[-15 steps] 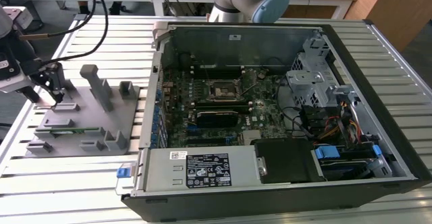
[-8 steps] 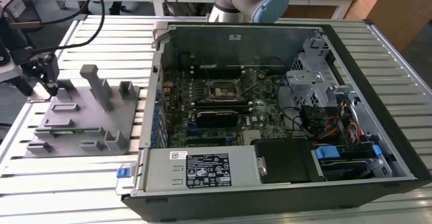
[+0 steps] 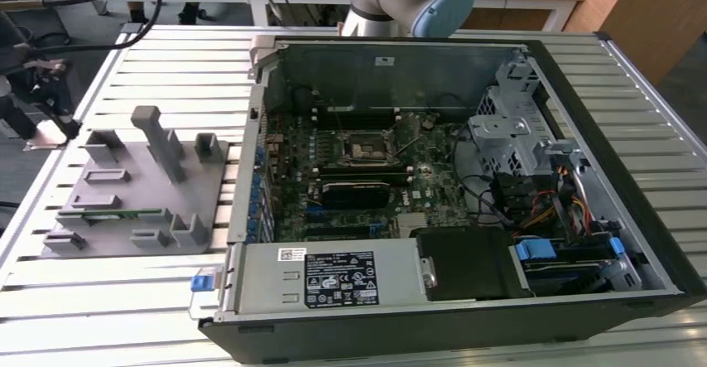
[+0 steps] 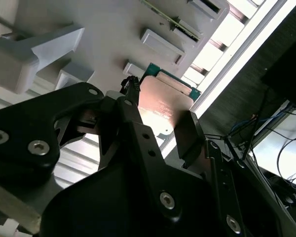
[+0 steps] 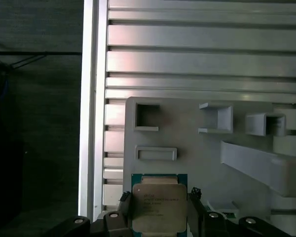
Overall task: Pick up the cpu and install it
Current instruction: 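Pick up the cpu and move it towards the insertion slot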
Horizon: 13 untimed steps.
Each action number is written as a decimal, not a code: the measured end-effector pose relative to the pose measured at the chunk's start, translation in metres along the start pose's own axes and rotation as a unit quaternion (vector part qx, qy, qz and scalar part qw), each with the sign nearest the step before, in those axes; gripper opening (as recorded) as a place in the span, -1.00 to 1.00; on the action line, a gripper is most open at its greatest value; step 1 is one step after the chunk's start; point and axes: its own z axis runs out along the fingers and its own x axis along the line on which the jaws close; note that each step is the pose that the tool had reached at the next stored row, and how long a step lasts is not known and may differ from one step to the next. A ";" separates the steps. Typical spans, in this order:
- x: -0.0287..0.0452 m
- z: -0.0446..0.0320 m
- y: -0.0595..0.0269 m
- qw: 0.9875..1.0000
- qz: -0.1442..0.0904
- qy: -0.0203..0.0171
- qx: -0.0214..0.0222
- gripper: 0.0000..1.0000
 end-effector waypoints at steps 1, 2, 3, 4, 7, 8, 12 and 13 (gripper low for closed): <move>0.0000 -0.0045 0.0000 1.000 0.000 0.000 0.000 0.06; 0.0000 -0.0090 0.0001 1.000 0.000 0.000 0.000 0.06; 0.0000 -0.0135 0.0001 1.000 0.000 0.000 0.000 0.06; 0.0000 -0.0180 0.0002 1.000 0.000 0.000 0.000 0.06; 0.0000 -0.0319 0.0003 1.000 0.000 0.000 0.000 0.06; 0.0000 -0.0364 0.0004 1.000 0.000 0.000 0.000 0.06; -0.0013 -0.0519 0.0006 1.000 0.000 0.000 0.000 0.06; -0.0019 -0.0541 0.0006 1.000 0.000 0.000 0.000 0.06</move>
